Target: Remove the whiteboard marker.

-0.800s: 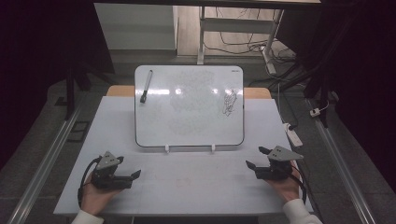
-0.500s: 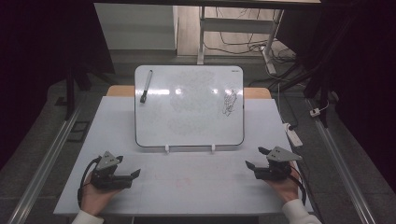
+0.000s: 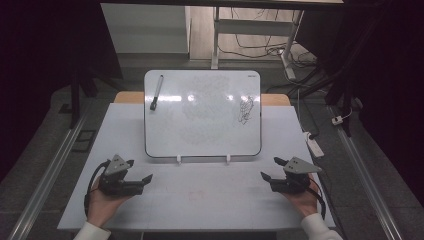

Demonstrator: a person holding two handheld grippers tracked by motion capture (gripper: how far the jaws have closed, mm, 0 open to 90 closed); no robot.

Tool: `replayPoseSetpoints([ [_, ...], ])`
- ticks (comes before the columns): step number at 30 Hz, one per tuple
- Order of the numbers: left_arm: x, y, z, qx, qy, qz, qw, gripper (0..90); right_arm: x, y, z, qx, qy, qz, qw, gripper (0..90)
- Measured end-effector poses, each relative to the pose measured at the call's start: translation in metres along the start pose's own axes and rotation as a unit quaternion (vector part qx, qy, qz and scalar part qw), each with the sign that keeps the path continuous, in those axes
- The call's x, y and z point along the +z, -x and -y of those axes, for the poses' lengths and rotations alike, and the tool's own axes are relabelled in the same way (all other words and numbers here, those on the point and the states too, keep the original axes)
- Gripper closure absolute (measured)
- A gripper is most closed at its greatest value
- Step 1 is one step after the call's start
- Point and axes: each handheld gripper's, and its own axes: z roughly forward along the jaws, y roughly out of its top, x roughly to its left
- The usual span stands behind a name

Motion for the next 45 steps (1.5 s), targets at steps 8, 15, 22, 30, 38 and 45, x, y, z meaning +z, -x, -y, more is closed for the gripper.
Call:
replayPoseSetpoints([
  [8, 0.004, -0.002, -0.045, 0.012, 0.011, 0.003, 0.9999, 16.6, 0.0, 0.0, 0.001, 0.006, -0.003, -0.001, 1.0, 26.2],
  [15, 0.008, -0.013, -0.078, 0.008, 0.022, 0.0, 0.9997, 17.1, 0.002, 0.0, 0.002, 0.006, -0.007, -0.004, 0.9999, 26.5],
  [22, 0.017, -0.028, -0.108, 0.007, 0.03, -0.017, 0.9994, 18.9, 0.004, -0.001, 0.003, 0.005, -0.01, -0.006, 0.9999, 26.7],
  [30, 0.036, -0.047, -0.143, 0.013, 0.03, -0.045, 0.9985, 24.1, 0.006, -0.001, 0.005, 0.006, -0.016, -0.005, 0.9998, 26.8],
  [38, 0.051, -0.059, -0.172, 0.033, 0.027, -0.087, 0.9953, 27.8, 0.008, -0.001, 0.006, 0.006, -0.022, -0.006, 0.9997, 27.1],
  [45, 0.063, -0.071, -0.188, 0.024, 0.027, -0.101, 0.9942, 31.3, 0.008, -0.001, 0.006, 0.005, -0.024, -0.005, 0.9997, 27.3],
])
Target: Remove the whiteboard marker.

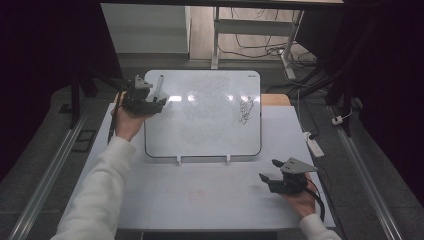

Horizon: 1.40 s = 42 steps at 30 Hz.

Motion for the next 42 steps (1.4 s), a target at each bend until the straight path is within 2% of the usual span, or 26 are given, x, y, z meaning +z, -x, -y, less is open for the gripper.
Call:
replayPoseSetpoints([
  [11, 0.02, -0.014, -0.016, -0.016, 0.01, -0.019, 0.9996, 43.0, 0.001, 0.0, 0.001, -0.002, -0.005, 0.002, 1.0, 27.6],
  [15, 0.03, -0.016, -0.021, -0.004, 0.004, -0.031, 0.9995, 47.3, 0.002, -0.001, 0.001, -0.007, -0.01, 0.004, 0.9999, 27.6],
  [19, 0.036, -0.017, -0.023, -0.006, 0.004, -0.035, 0.9994, 53.3, 0.002, -0.001, 0.002, -0.007, -0.011, 0.006, 0.9999, 27.7],
  [27, 0.04, -0.013, -0.025, 0.007, 0.004, -0.042, 0.9991, 64.5, 0.002, 0.0, 0.003, -0.008, -0.013, 0.009, 0.9998, 27.7],
  [30, 0.041, -0.011, -0.025, 0.017, 0.001, -0.048, 0.9987, 74.2, 0.002, 0.0, 0.002, -0.009, -0.013, 0.011, 0.9998, 27.9],
  [33, 0.041, -0.009, -0.024, 0.02, 0.001, -0.049, 0.9986, 78.7, 0.002, 0.0, 0.002, -0.01, -0.013, 0.012, 0.9998, 27.9],
  [42, 0.043, -0.004, -0.025, 0.034, 0.001, -0.04, 0.9986, 81.7, 0.001, 0.0, 0.002, -0.007, -0.014, 0.017, 0.9997, 28.1],
])
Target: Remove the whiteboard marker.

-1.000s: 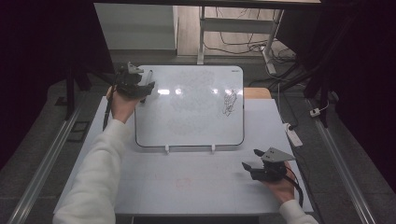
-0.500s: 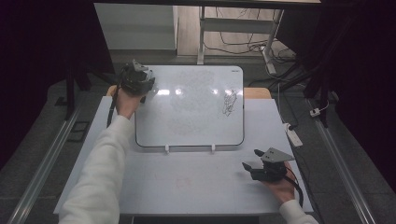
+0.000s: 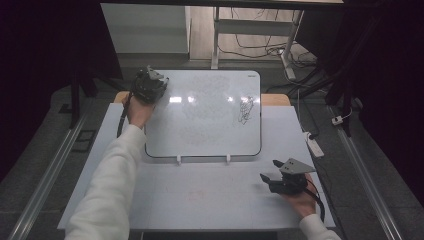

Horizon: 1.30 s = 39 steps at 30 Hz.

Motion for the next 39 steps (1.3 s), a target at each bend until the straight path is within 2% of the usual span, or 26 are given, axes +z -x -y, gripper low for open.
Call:
replayPoseSetpoints([
  [6, -0.005, 0.0, 0.001, 0.01, 0.004, 0.005, 0.9999, 81.8, -0.001, 0.001, 0.0, 0.0, 0.002, 0.003, 1.0, 28.3],
  [19, -0.024, -0.006, 0.01, -0.004, 0.039, 0.015, 0.9991, 81.9, 0.0, 0.001, 0.001, 0.0, 0.0, 0.006, 1.0, 28.6],
  [27, -0.043, -0.005, 0.017, 0.003, 0.059, 0.023, 0.998, 81.9, 0.001, -0.001, 0.0, 0.0, 0.002, 0.007, 1.0, 28.8],
  [33, -0.057, 0.001, 0.021, 0.009, 0.075, 0.044, 0.9962, 81.9, 0.002, -0.002, -0.001, -0.003, 0.004, 0.007, 1.0, 28.9],
  [34, -0.061, 0.006, 0.023, 0.011, 0.078, 0.056, 0.9953, 81.9, 0.002, -0.002, -0.002, -0.002, 0.005, 0.006, 1.0, 28.9],
  [35, -0.061, 0.006, 0.023, 0.011, 0.078, 0.056, 0.9953, 81.9, 0.002, -0.002, -0.002, -0.002, 0.005, 0.006, 1.0, 28.9],
  [39, -0.07, 0.019, 0.029, 0.019, 0.086, 0.077, 0.9931, 81.9, 0.002, -0.003, -0.003, -0.003, 0.009, 0.003, 1.0, 28.9],
])
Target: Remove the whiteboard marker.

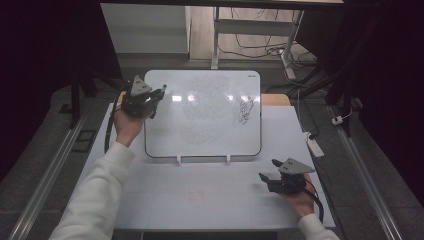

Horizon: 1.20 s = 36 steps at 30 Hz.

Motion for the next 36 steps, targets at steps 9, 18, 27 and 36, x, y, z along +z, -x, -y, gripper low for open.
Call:
replayPoseSetpoints([
  [9, -0.012, 0.039, 0.012, 0.004, 0.021, 0.07, 0.9973, 81.9, -0.003, 0.0, -0.002, 0.005, 0.022, -0.001, 0.9997, 28.1],
  [18, -0.015, 0.073, 0.02, 0.0, 0.036, 0.136, 0.9901, 81.8, -0.003, -0.002, -0.005, 0.015, 0.033, -0.011, 0.9993, 28.3],
  [27, -0.008, 0.105, 0.025, -0.002, 0.038, 0.191, 0.9808, 81.8, -0.004, -0.011, -0.016, 0.024, 0.05, -0.034, 0.9979, 27.8],
  [36, 0.005, 0.137, 0.025, 0.004, 0.038, 0.232, 0.9719, 81.8, 0.001, -0.025, -0.035, 0.044, 0.063, -0.07, 0.9946, 30.1],
])
